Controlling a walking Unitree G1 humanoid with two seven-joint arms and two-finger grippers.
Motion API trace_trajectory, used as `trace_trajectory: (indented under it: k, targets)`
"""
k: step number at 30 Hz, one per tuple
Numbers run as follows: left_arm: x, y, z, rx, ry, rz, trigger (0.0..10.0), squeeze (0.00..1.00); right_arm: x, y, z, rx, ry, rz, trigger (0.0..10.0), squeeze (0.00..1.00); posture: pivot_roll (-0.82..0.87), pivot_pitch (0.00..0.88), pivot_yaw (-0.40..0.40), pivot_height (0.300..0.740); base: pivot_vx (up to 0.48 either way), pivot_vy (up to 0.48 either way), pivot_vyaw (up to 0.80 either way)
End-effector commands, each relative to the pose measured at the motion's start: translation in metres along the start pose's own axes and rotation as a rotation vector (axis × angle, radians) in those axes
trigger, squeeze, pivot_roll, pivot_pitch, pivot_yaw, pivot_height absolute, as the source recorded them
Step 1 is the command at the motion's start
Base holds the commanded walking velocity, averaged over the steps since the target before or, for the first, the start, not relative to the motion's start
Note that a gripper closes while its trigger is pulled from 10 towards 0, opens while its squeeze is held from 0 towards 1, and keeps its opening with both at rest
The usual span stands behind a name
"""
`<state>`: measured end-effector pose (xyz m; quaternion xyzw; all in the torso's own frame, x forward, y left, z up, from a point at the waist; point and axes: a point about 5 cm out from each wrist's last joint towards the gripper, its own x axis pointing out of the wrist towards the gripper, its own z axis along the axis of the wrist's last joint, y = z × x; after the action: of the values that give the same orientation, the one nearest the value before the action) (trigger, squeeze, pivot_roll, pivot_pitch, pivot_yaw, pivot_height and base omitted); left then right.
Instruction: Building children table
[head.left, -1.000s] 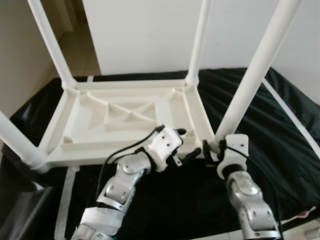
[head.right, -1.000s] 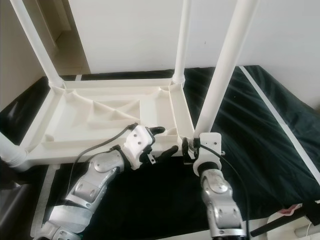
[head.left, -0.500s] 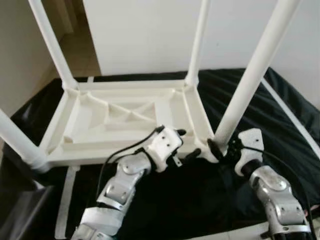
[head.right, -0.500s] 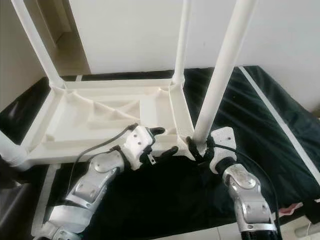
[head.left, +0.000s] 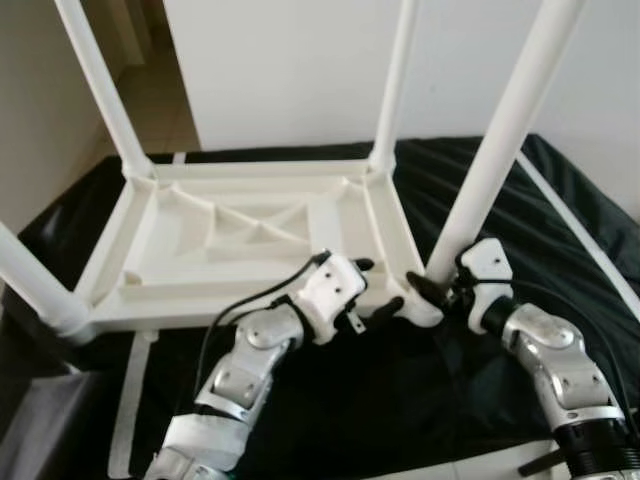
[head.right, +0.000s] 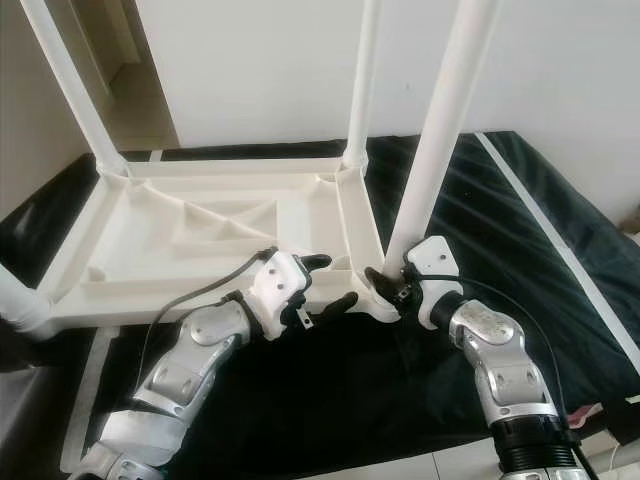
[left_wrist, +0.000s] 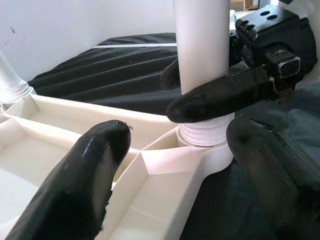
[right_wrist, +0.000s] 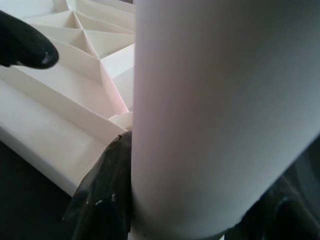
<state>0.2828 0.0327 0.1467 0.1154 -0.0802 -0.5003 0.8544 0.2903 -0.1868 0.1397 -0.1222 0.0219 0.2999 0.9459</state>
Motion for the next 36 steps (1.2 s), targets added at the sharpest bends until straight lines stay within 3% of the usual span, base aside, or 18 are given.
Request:
trace_trajectory:
  k: [1,7,8,13,24,31,35,36]
  targets:
    - [-0.001,0.002,0.000,0.006,-0.002,0.040,10.0,0.00,0.001,0.010,-0.015,0.007,0.072,0.072,0.0,0.00,0.01,0.000,-0.032,0.740,0.000,0.000,0.00]
    - [0.000,0.002,0.000,0.005,-0.002,0.038,10.0,0.00,-0.001,0.008,-0.023,0.043,0.092,0.059,0.0,0.00,0.00,0.000,-0.027,0.740,0.000,0.000,0.00]
    - [0.000,0.002,0.000,0.006,-0.002,0.037,10.0,0.00,-0.001,0.007,-0.023,0.048,0.091,0.051,10.0,0.00,0.00,0.000,-0.025,0.740,0.000,0.000,0.00]
    - [0.000,0.003,0.000,0.007,-0.003,0.035,10.0,0.00,-0.001,0.008,-0.023,0.072,0.078,0.028,10.0,0.00,0.00,0.000,-0.023,0.740,0.000,0.000,0.00]
    - [0.001,0.003,0.001,0.007,-0.003,0.027,10.0,0.00,0.008,0.013,-0.041,0.091,0.155,-0.181,10.0,0.00,-0.01,0.000,-0.011,0.740,0.000,0.000,0.00]
    - [-0.003,0.006,0.001,0.014,0.001,0.037,10.0,0.00,0.011,0.035,-0.045,0.182,0.185,-0.294,10.0,0.00,0.01,0.000,-0.011,0.740,0.000,0.000,0.00]
    - [-0.003,0.007,0.002,0.015,0.001,0.040,10.0,0.00,0.011,0.039,-0.044,0.201,0.184,-0.326,10.0,0.00,0.01,0.000,-0.011,0.740,0.000,0.000,0.00]
    - [-0.004,0.007,0.002,0.016,0.001,0.047,10.0,0.00,0.011,0.040,-0.039,0.246,0.162,-0.498,10.0,0.00,0.02,0.000,-0.020,0.740,0.000,0.000,0.00]
